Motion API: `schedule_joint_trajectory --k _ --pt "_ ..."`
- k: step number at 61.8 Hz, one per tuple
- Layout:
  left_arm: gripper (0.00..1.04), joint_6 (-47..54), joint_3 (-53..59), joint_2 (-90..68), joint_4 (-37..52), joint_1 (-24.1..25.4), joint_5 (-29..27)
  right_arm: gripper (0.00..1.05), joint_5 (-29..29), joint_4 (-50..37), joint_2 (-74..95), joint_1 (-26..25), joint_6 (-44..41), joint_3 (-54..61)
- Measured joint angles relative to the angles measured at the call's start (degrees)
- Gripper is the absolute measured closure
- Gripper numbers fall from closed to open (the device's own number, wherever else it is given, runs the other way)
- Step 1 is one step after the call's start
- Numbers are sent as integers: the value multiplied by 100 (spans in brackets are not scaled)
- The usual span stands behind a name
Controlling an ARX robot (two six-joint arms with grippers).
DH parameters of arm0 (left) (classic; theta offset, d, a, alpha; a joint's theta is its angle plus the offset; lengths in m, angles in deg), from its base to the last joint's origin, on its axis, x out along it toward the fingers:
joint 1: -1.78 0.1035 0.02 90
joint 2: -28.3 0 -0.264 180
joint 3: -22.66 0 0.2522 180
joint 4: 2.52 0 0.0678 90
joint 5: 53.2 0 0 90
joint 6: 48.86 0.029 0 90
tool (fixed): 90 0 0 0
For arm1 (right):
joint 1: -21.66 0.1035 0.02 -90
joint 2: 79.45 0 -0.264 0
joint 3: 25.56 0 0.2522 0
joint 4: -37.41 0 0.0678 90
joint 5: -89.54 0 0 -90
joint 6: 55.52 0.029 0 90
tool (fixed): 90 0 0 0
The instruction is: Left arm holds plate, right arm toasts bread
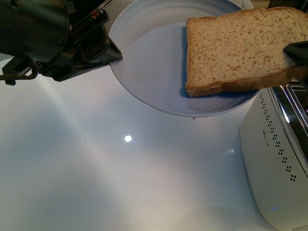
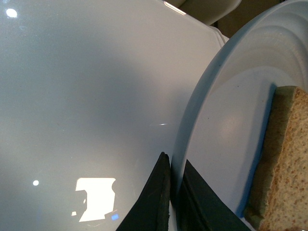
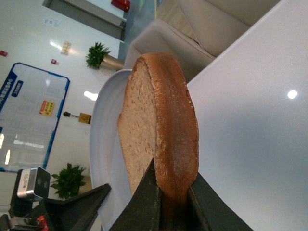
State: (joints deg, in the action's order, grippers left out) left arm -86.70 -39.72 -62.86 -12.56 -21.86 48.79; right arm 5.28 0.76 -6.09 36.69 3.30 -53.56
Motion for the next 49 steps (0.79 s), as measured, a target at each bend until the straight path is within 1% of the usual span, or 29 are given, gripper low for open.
schedule_joint_trajectory --k 8,16,23,31,39,43,49 --pt "102 -2 0 0 0 0 0 101 -61 704 -761 -146 -197 -7" --pt "102 -15 0 0 0 0 2 101 -286 1899 -1875 -280 -793 -267" --pt "102 -24 0 0 0 0 2 101 -546 2999 -2870 -444 -1650 -721" --pt "102 -37 0 0 0 0 4 101 -953 3845 -3429 -597 -2715 -1078" --pt "102 -39 0 0 0 0 4 101 -1132 4155 -3560 -774 -3709 -1067" --pt "102 -39 0 0 0 0 4 101 -1167 4203 -3591 -835 -4015 -997" --pt "102 -39 0 0 0 0 2 101 -1381 4207 -3611 -846 -4527 -828"
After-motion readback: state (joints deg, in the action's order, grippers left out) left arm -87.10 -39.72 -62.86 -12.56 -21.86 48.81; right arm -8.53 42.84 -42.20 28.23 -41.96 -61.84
